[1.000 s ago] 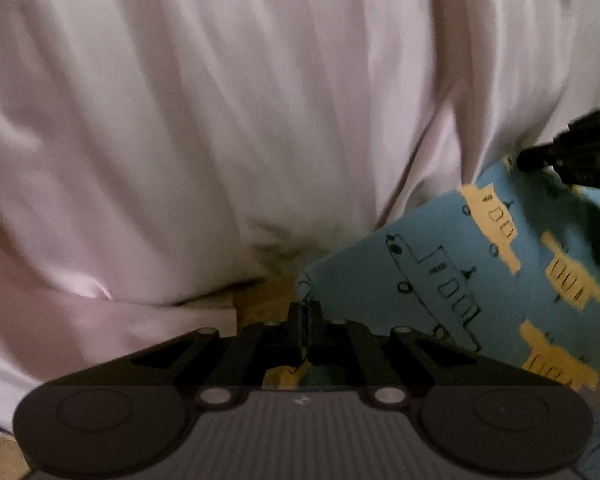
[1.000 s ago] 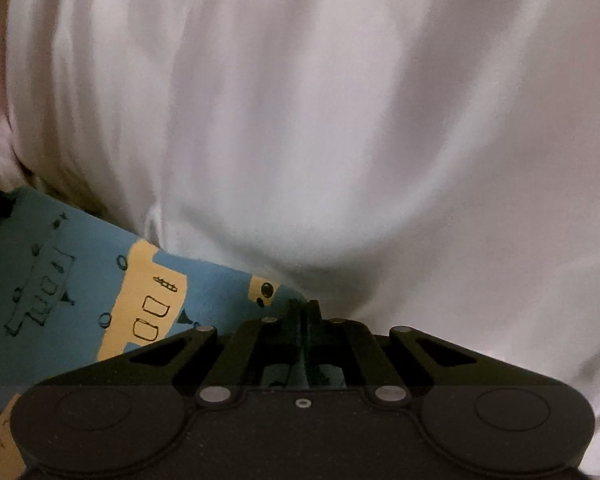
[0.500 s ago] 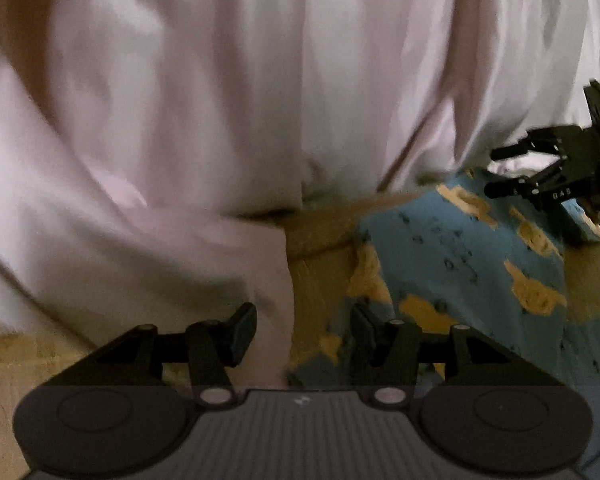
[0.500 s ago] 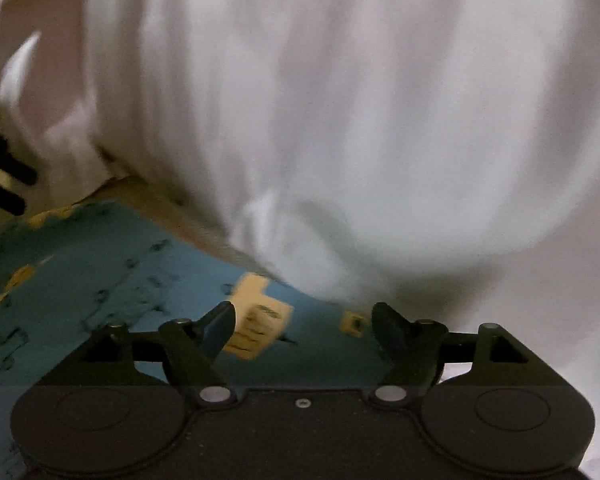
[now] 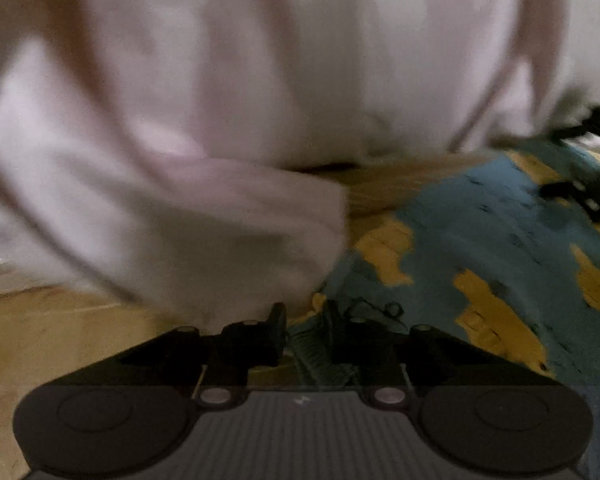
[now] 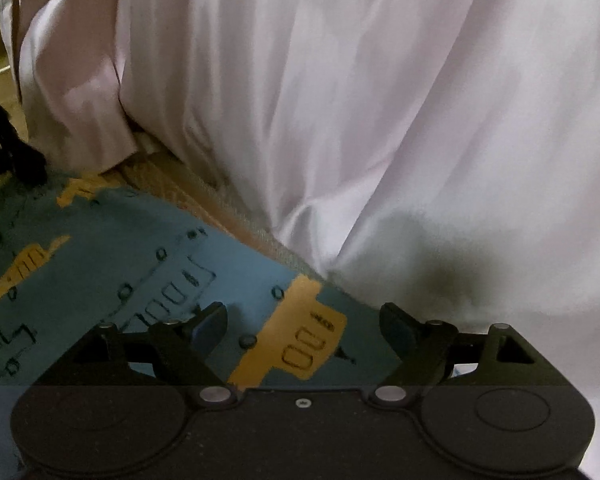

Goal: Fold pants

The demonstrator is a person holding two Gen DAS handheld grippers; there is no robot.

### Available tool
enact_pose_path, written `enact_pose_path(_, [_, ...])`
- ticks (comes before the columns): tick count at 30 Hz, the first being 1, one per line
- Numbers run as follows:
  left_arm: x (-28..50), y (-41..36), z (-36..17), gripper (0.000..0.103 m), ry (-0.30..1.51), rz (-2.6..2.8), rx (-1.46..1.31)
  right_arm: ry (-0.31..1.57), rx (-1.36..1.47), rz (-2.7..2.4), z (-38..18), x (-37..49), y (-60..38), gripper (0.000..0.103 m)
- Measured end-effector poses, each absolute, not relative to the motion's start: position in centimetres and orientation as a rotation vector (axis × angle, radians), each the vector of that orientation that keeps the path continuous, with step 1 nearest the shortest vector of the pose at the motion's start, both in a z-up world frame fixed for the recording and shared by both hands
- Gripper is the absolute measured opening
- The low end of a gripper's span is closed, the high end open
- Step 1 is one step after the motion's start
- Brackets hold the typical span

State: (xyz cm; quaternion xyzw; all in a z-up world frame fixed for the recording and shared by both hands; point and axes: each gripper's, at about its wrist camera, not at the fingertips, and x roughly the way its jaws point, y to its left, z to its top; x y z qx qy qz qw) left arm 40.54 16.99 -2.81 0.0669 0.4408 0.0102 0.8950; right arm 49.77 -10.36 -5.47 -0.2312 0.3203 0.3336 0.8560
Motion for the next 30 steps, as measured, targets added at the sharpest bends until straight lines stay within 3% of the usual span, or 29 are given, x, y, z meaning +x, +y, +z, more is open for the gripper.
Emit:
enact_pose_path(6, [39.6,16.5,-2.7,0.026,0.885,-0.047,0.163,0.681,-0.453,0.724,-5.3,50.1,-10.7,0.087])
enact_pose_path(8, [39.4,17.6,-2.1,0.035,0.887,-0.076,0.133,0.677,-0.441,0.749,-4.7,50.7,-10.3,0.087])
enact_pose_path(10, [40.1,18.2,-2.2,0.037,0.906,-0.086,0.097,0.698,-0.43,0.769,-4.3,51.7,-9.8,0.087])
enact_pose_path(16, [41.1,20.3,-2.4,0.037,0.948,-0.075,-0.059,0.82,-0.348,0.742,-4.5,55.5,-9.7,0.066])
enact_pose_path(19, [41.1,20.0,-2.4,0.03,0.956,-0.077,-0.027,0.847,-0.331,0.77,-4.4,55.7,-10.1,0.065])
enact_pose_path(20, [41.5,19.7,-2.7,0.024,0.961,-0.079,-0.012,0.849,-0.346,0.779,-4.5,55.5,-10.2,0.065])
enact_pose_path(23, [42.2,19.0,-3.3,0.016,0.981,-0.083,0.015,0.847,-0.396,0.769,-5.0,54.8,-9.9,0.056])
enact_pose_path(28, [42.6,17.9,-3.3,0.011,0.982,-0.066,0.071,0.819,-0.425,0.743,-5.0,53.9,-9.3,0.008])
enact_pose_path(30, [42.3,17.8,-3.0,0.01,0.973,-0.06,0.078,0.805,-0.454,0.744,-5.0,53.1,-9.2,0.004])
